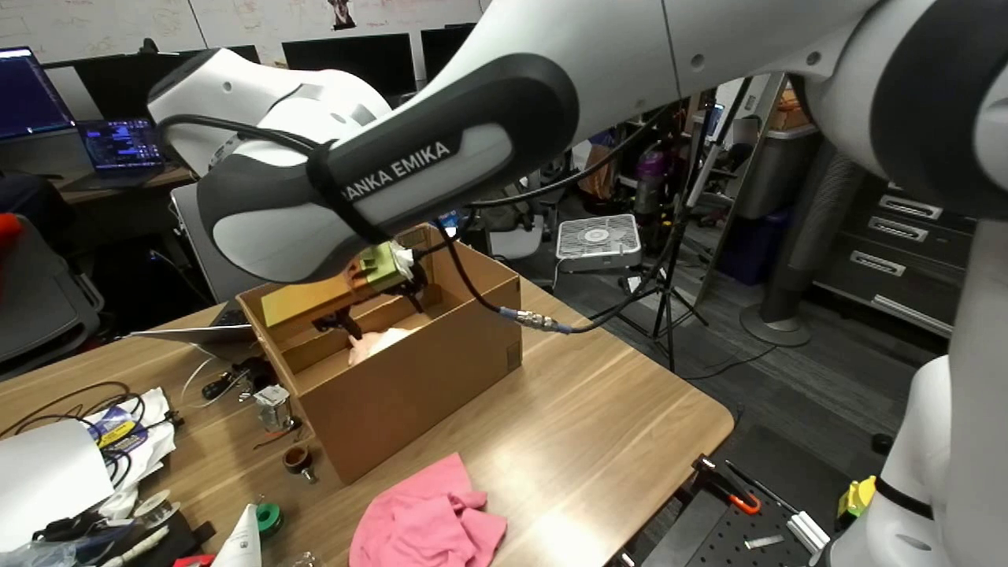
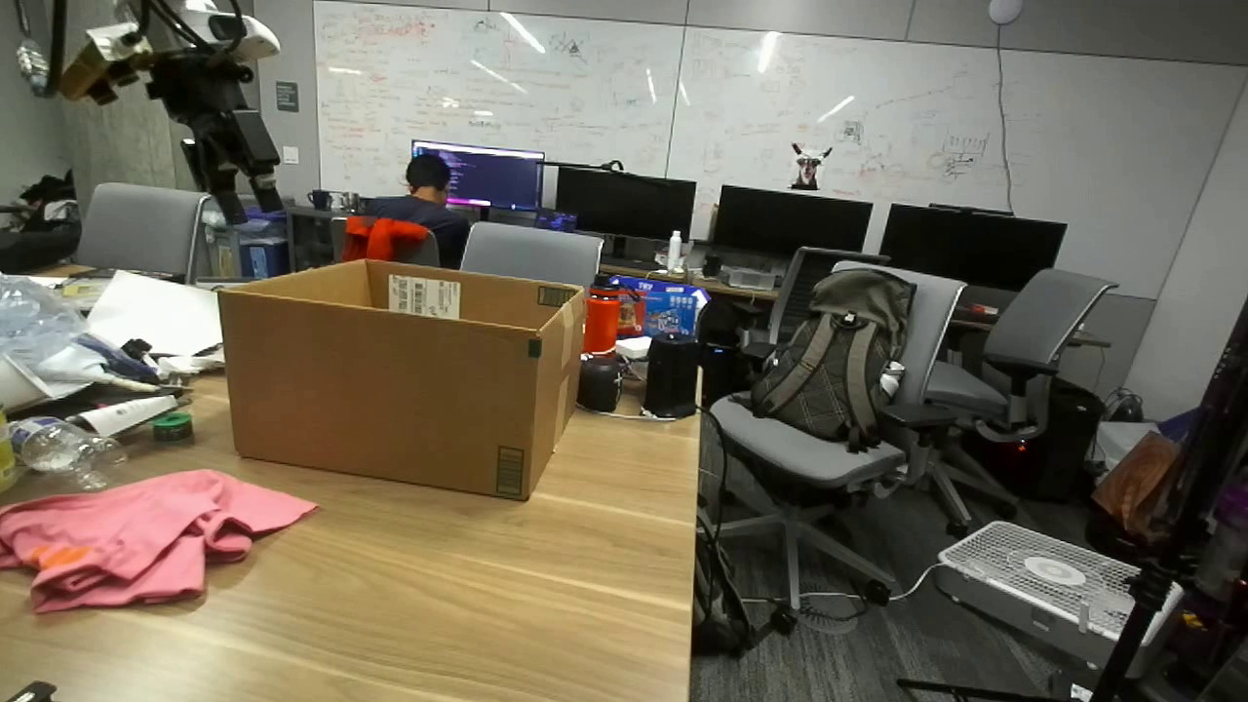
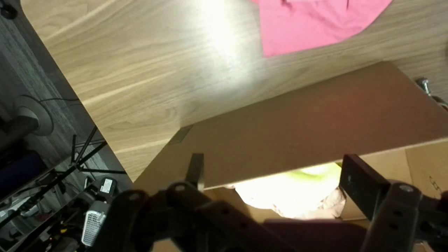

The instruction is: Put the peach shirt, the green and yellow towels and the pink shirt in the box respectively

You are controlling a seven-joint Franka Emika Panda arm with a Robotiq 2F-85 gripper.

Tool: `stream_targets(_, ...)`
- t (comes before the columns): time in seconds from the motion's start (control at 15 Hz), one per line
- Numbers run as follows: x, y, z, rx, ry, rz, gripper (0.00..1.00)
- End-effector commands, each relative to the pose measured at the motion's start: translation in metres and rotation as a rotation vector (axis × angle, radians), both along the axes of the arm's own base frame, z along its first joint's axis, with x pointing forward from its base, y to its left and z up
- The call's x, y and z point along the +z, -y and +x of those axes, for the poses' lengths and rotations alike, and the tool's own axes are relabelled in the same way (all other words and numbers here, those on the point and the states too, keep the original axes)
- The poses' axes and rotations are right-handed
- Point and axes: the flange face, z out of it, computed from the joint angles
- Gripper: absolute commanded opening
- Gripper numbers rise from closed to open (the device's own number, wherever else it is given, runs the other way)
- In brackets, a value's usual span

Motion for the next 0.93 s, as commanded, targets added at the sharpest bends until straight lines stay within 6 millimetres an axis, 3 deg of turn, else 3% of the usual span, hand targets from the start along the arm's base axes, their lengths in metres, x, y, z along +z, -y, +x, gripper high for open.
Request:
stream_targets(0.0, -0.006, 0.013, -0.041, -0.006, -0.053, 0.05, 1.0)
stream_targets(0.33, -0.042, 0.02, -0.077, -0.011, -0.134, 0.1, 1.0)
stream_targets(0.87, -0.115, 0.026, -0.104, 0.031, -0.203, 0.136, 1.0)
